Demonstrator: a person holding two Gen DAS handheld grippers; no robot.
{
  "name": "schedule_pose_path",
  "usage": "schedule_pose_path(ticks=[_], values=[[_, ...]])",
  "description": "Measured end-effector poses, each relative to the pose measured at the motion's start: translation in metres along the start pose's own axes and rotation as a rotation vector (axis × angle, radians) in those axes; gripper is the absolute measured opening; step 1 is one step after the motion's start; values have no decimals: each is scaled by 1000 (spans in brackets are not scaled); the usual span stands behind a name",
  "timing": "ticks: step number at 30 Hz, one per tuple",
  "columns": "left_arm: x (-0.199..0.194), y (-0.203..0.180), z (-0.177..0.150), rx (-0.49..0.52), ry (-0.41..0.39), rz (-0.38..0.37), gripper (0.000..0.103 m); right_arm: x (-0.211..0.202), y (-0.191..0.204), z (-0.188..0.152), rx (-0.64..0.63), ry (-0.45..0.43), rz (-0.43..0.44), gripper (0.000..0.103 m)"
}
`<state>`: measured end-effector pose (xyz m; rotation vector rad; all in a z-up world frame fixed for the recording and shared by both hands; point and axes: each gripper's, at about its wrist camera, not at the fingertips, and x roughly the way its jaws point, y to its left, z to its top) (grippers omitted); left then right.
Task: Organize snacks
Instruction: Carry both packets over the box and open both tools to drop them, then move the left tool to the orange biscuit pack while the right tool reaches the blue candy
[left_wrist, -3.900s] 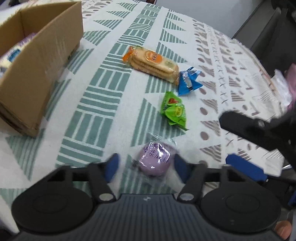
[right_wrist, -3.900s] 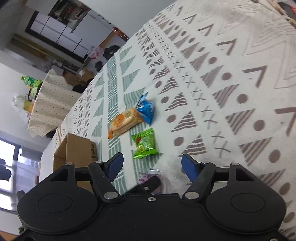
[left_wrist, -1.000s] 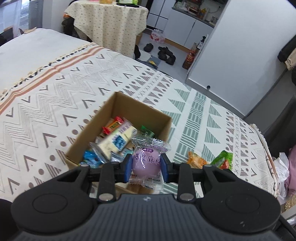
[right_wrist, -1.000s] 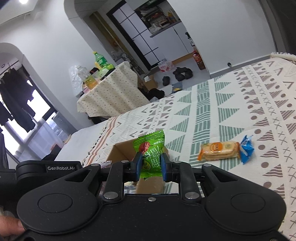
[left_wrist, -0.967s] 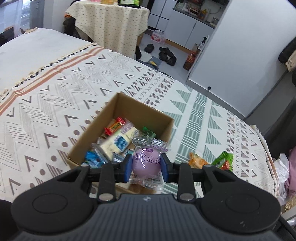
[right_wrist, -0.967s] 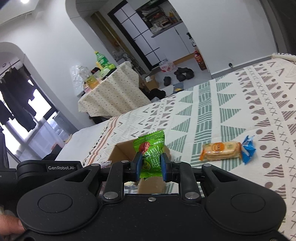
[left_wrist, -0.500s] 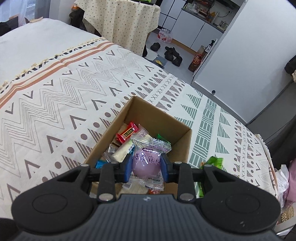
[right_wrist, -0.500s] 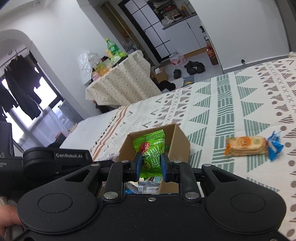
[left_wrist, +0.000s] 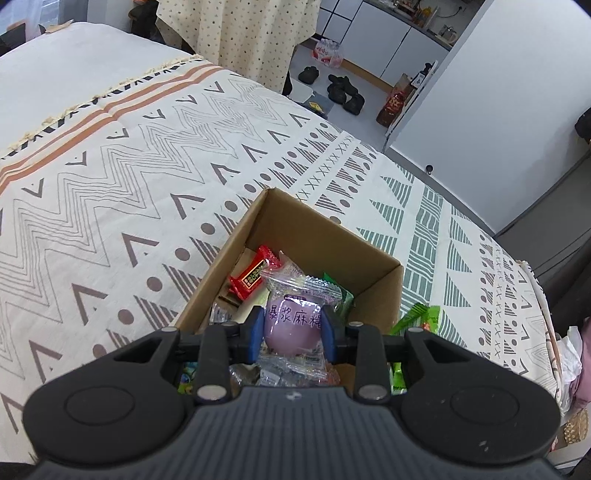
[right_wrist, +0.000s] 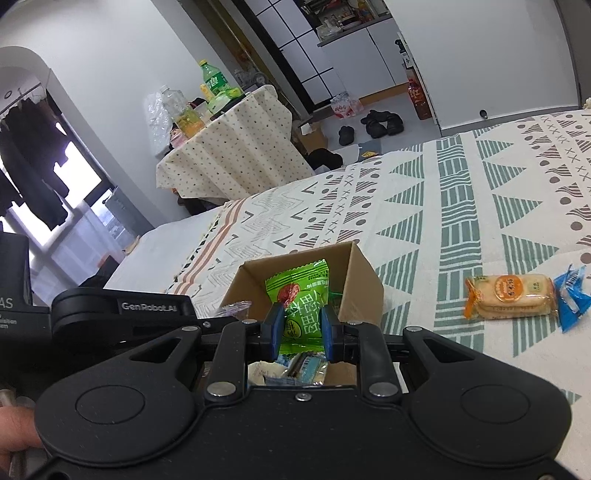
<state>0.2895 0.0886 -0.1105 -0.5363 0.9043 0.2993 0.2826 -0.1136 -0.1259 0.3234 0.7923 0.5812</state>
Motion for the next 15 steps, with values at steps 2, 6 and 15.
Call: schedule_pose_path(ticks=[2, 6, 15], values=[[1, -1, 2, 8, -5, -1, 31, 2, 2, 1, -6, -4, 7, 22], [0, -2, 5, 15, -24, 11, 52, 6, 3, 1, -8, 6, 19, 27], [-13, -5, -3, 12, -34, 62, 82, -9, -16, 1, 63, 30, -39, 45]])
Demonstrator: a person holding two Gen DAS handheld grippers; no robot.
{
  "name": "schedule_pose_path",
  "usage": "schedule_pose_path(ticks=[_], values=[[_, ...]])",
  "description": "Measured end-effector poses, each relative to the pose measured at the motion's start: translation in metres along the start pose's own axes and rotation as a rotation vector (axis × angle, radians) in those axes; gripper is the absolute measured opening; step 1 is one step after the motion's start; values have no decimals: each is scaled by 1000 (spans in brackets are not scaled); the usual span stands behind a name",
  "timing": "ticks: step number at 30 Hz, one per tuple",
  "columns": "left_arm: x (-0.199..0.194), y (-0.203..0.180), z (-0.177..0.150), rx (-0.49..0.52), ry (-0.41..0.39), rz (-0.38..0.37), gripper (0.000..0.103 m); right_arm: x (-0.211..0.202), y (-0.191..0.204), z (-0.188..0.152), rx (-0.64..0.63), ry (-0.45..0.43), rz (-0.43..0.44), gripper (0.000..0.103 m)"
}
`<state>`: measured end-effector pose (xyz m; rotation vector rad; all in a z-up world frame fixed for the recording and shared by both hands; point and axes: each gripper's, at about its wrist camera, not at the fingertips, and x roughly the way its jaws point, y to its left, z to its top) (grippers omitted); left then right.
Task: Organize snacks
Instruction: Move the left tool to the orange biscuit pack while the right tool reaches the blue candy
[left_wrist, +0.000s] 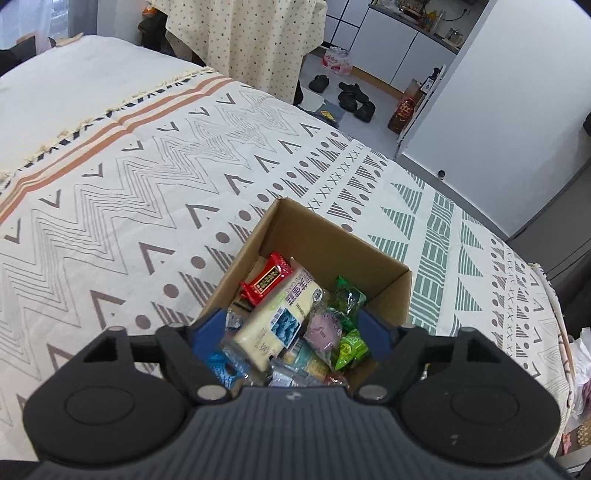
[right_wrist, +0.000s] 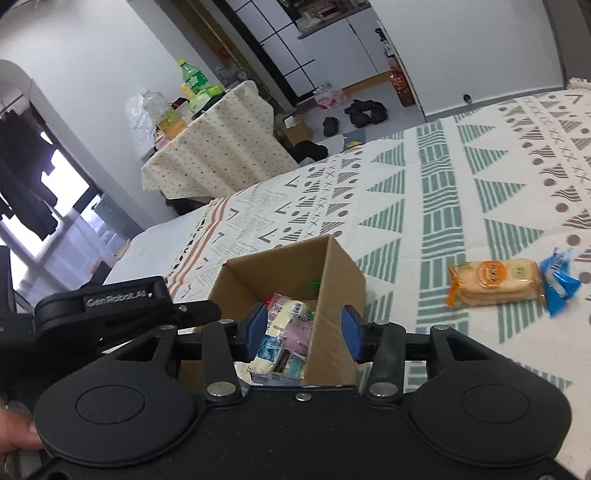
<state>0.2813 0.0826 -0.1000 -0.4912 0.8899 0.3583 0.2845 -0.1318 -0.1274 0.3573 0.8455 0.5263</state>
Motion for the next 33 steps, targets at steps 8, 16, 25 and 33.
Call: schedule_pose_path(ticks=[8, 16, 25, 33], values=[[-17, -6, -11, 26, 4, 12, 90, -16, -6, 1, 15, -1, -13, 48], [-36, -10, -23, 49, 0, 28, 92, -36, -8, 4, 1, -3, 11, 61], [-70, -26, -33, 100, -60, 33, 100, -67, -21, 9, -17, -34, 29, 84], [-88, -39, -45, 139, -85, 21, 103, -93, -25, 13, -53, -81, 34, 103]])
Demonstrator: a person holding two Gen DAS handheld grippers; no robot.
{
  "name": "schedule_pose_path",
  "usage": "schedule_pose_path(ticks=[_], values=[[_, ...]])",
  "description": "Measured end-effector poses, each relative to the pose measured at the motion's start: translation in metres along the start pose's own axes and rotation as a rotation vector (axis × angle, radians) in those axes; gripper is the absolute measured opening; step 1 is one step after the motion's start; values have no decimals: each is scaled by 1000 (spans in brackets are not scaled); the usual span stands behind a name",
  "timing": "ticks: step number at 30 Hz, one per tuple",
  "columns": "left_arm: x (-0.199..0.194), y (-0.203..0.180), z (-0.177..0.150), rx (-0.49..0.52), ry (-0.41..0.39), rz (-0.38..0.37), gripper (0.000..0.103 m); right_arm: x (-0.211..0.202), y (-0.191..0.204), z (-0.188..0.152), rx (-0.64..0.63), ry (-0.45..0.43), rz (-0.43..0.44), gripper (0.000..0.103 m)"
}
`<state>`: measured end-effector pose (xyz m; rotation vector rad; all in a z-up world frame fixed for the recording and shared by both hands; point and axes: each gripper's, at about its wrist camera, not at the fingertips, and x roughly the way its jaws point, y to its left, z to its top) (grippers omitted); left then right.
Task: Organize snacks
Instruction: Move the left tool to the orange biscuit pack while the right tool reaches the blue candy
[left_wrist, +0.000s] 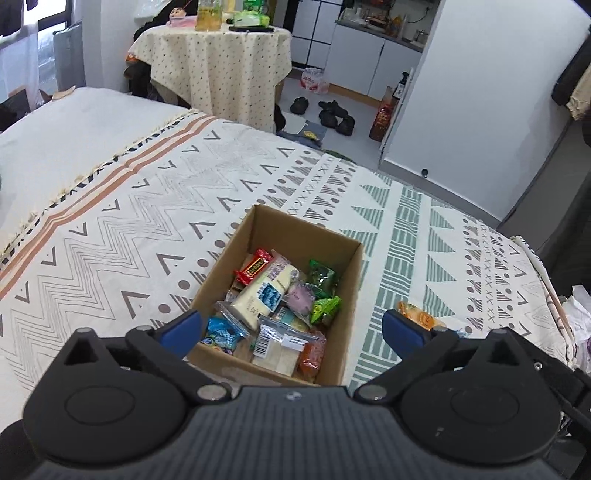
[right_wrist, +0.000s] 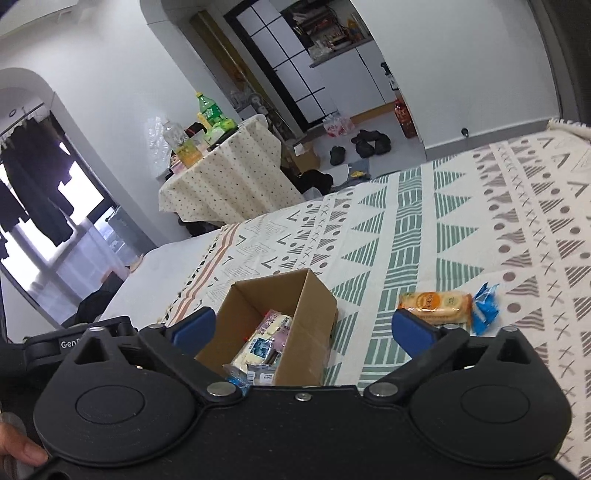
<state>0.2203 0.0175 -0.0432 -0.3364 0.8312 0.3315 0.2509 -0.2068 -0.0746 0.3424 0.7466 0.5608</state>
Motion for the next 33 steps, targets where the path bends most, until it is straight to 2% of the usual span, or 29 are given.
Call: schedule_pose_path(ticks=[14, 22, 33], values=[[-13, -31, -11, 67, -49, -17, 103, -39, -33, 13, -19, -79, -55, 103], [-2, -61, -18, 103, -31, -28, 103, -45, -60, 16, -4, -71, -166, 103], [26, -95, -17, 74, 17, -83, 103, -38, -104, 20, 110, -45, -209, 102]])
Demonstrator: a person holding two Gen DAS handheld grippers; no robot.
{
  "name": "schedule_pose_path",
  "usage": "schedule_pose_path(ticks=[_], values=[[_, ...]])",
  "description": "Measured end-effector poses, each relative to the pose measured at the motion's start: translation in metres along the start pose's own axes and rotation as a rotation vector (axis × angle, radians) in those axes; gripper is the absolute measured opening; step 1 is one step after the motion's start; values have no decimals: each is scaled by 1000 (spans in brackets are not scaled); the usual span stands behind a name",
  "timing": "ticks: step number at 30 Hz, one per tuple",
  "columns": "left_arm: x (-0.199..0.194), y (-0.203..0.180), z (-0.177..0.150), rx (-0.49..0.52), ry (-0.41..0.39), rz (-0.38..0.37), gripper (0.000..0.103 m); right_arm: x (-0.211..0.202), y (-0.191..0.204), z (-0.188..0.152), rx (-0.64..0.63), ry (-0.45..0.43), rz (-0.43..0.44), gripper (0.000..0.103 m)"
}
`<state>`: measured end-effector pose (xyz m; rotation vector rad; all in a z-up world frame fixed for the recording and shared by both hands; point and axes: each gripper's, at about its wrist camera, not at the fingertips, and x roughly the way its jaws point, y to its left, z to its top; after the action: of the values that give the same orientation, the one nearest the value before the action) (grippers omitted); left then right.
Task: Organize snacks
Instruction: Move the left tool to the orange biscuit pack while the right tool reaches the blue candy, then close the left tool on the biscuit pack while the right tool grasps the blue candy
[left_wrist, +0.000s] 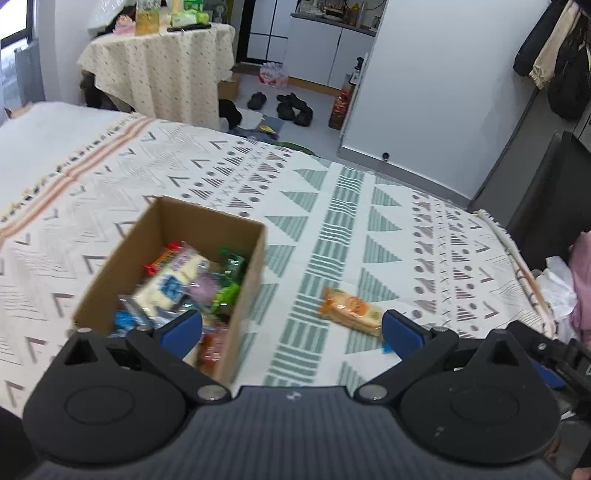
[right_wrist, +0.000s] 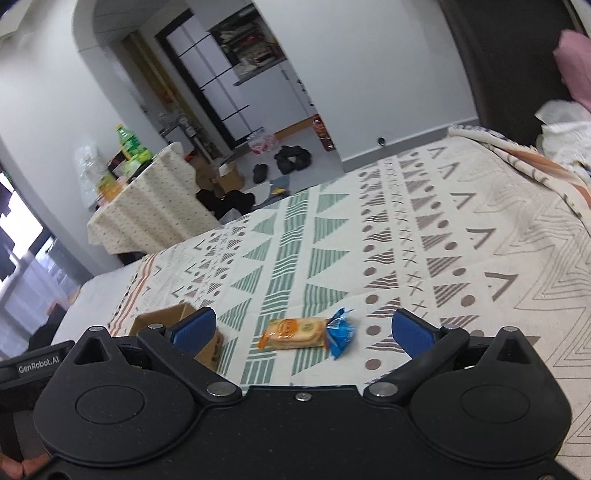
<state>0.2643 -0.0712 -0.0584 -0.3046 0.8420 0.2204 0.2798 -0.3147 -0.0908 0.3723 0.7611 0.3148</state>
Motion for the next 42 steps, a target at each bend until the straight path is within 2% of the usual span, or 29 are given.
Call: schedule_pose_path(ticks=[3, 5, 7, 10, 16, 19, 22, 27, 29, 34, 39, 42], values=[[13, -9, 3, -4, 22, -27, 103, 7, -10, 2, 39, 9, -4, 100], [22, -15, 4, -4, 36, -39, 103, 15, -15, 3, 64, 22, -7, 96], [29, -20, 4, -9, 23, -35, 103, 24, -20, 3, 87, 43, -5, 84], [44, -25, 4, -47, 42, -50, 102, 41, -23, 2, 106, 87, -10, 72], [74, -33, 3, -121, 71, -77, 100, 67, -23, 0, 112, 140, -14, 65], [89, -34, 2, -161, 80, -86, 95, 81, -23, 0, 104, 174, -22, 58], [107, -37, 1, -188, 106, -84, 85, 95, -25, 1, 88, 202, -32, 50], [138, -39, 0, -211, 158, -78, 68, 120, -26, -4, 63, 257, -44, 47], [150, -39, 0, -223, 178, -75, 65, 128, -25, -5, 53, 273, -47, 47], [174, -42, -1, -251, 215, -65, 64, 149, -28, -5, 41, 309, -58, 46], [194, -49, -5, -268, 246, -70, 64, 168, -34, -13, 57, 357, -48, 35], [205, -51, -7, -276, 259, -50, 65, 167, -36, -13, 62, 360, -43, 34]])
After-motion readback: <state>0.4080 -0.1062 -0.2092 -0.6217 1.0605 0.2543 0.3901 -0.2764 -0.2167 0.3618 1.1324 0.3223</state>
